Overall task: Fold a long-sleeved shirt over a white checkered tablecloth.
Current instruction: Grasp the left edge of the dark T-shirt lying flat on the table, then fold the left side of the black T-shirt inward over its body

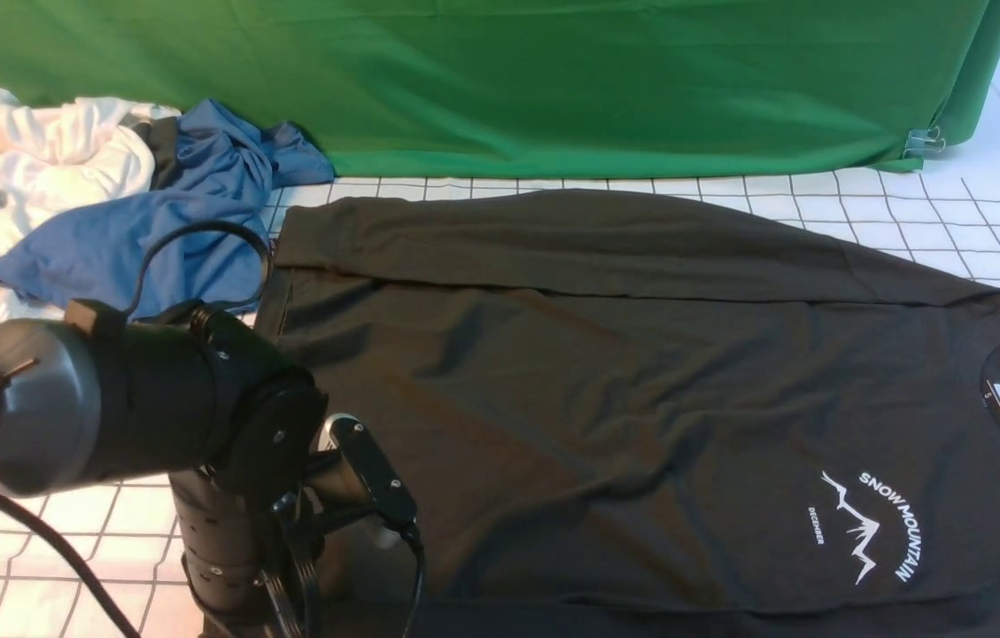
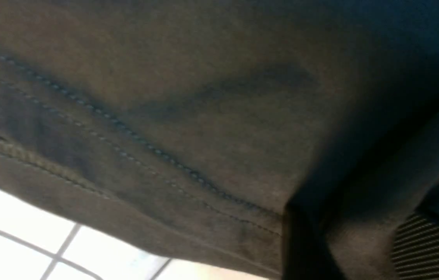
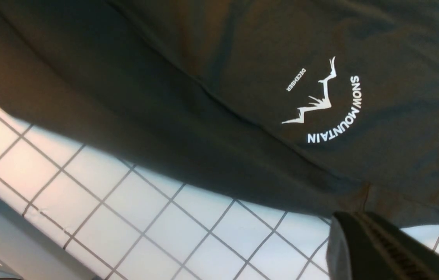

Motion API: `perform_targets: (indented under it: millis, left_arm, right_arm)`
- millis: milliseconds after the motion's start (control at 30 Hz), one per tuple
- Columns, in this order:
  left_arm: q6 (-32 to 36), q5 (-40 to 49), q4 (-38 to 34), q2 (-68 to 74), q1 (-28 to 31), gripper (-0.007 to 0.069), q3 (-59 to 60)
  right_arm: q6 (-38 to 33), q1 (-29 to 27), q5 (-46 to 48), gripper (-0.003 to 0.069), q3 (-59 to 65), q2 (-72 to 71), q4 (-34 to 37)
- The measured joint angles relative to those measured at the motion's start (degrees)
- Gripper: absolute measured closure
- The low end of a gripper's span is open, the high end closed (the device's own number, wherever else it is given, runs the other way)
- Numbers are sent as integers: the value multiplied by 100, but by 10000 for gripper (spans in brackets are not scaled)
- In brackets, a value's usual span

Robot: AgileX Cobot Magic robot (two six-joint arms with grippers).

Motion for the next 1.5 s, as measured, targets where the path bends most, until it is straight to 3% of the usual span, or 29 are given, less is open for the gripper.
perform_targets:
  millis: [233, 333, 533, 800, 1067, 1500]
  left_arm:
    - [-40, 14, -147, -67, -7, 590, 31]
    - [-52, -49, -81, -203, -7, 632, 76]
    - [-57, 64, 33, -729, -7, 634, -4]
    - [-57, 532, 196, -909, -7, 634, -1068]
    - [-51, 747, 901, -544, -1, 634, -2227]
    - [-5, 1005, 1307, 413, -1, 634, -3841]
  right_arm:
    - [0, 0, -5, 643, 0, 0, 0]
    - [0, 0, -5, 643, 0, 0, 0]
    - [0, 0, -89, 643, 0, 0, 0]
    - [0, 0, -253, 643, 0, 0, -5]
    - [0, 0, -265, 643, 0, 0, -44]
    - [0, 0, -265, 643, 0, 0, -233]
